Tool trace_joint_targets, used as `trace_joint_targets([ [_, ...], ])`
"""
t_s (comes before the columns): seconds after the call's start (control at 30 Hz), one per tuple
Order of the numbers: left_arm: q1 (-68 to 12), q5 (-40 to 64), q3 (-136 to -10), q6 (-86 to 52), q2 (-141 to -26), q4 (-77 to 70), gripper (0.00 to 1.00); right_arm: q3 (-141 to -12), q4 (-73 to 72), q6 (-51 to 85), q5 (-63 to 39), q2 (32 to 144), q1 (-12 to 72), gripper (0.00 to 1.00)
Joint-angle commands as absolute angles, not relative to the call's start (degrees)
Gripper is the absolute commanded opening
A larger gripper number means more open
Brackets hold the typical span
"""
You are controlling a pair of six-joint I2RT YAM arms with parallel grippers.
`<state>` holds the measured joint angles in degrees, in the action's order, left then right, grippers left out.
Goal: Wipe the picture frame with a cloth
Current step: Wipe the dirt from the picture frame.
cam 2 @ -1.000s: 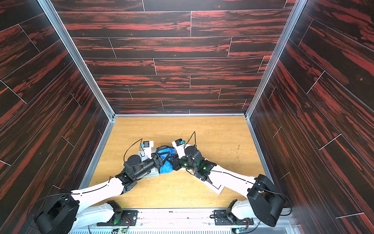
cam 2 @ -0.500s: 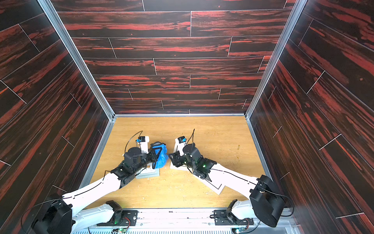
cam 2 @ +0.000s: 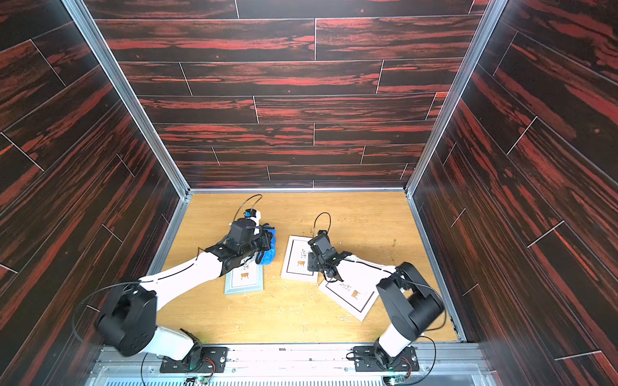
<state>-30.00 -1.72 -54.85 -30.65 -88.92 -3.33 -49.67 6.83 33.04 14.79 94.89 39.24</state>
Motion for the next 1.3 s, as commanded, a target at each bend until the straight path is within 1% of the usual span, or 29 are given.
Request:
trace_joint_targets([
  [0.0,-30.3,-1.5,-60.3,-28.9,-93.2,-1.2,0.0,-51.6,7.5,34.3,14.8,97.0,39.0,0.53],
  [0.27,-32.1,1.4,-71.4,-28.9,-108.3,0.1,0.0,-51.0,7.0,35.0,14.6,100.7,38.9,0.48],
  [0.37,-33.0,2.6,-75.2,-29.1,-112.9,2.7,0.0,-50.5,5.8,35.0,13.0,101.4,38.9,0.42],
  [0.43,-33.0,4.5,-79.6,-28.9,-116.3,11.2,0.0,-50.9,5.8,35.0,12.9,102.0,38.9,0.35],
  [0.5,-33.1,3.9,-80.3,-28.0,-117.9,16.4,0.0,-51.7,6.9,35.6,14.0,102.5,38.9,0.3],
  [0.57,-33.2,3.9,-77.4,-28.1,-117.0,17.4,0.0,-52.7,7.9,36.2,15.4,103.1,38.9,0.25],
  [0.63,-33.5,5.3,-71.7,-28.7,-114.0,15.7,0.0,-53.6,8.7,36.8,16.6,103.8,38.9,0.2],
  [0.7,-34.0,6.3,-67.2,-30.0,-111.2,14.9,0.0,-54.5,9.7,37.2,17.7,104.8,38.9,0.2],
  [0.77,-34.3,7.5,-64.5,-31.5,-109.5,14.1,0.0,-55.1,10.0,37.1,17.6,105.5,38.9,0.15],
  [0.87,-34.1,5.5,-66.9,-32.4,-109.9,14.8,0.0,-54.6,9.5,37.1,16.7,105.5,38.9,0.1],
  [0.9,-33.6,3.7,-69.1,-32.1,-110.7,16.0,0.0,-54.5,9.6,37.3,16.6,105.2,38.9,0.09],
  [1.0,-30.7,2.4,-76.8,-31.3,-115.0,17.8,0.0,-54.3,10.2,37.3,16.9,104.7,39.1,0.07],
  [1.07,-29.4,2.9,-81.8,-30.6,-118.3,21.1,0.0,-54.2,10.1,37.3,16.7,104.5,39.2,0.06],
  [1.13,-29.8,1.2,-86.0,-30.5,-120.4,27.4,0.0,-54.2,10.0,37.6,16.8,104.8,39.3,0.06],
  [1.17,-30.8,1.6,-86.1,-31.3,-120.2,29.2,0.0,-54.3,10.0,37.8,16.8,105.0,39.3,0.06],
  [1.27,-35.8,1.9,-77.2,-34.0,-115.5,24.9,0.0,-53.9,10.1,38.7,17.2,105.5,39.3,0.05],
])
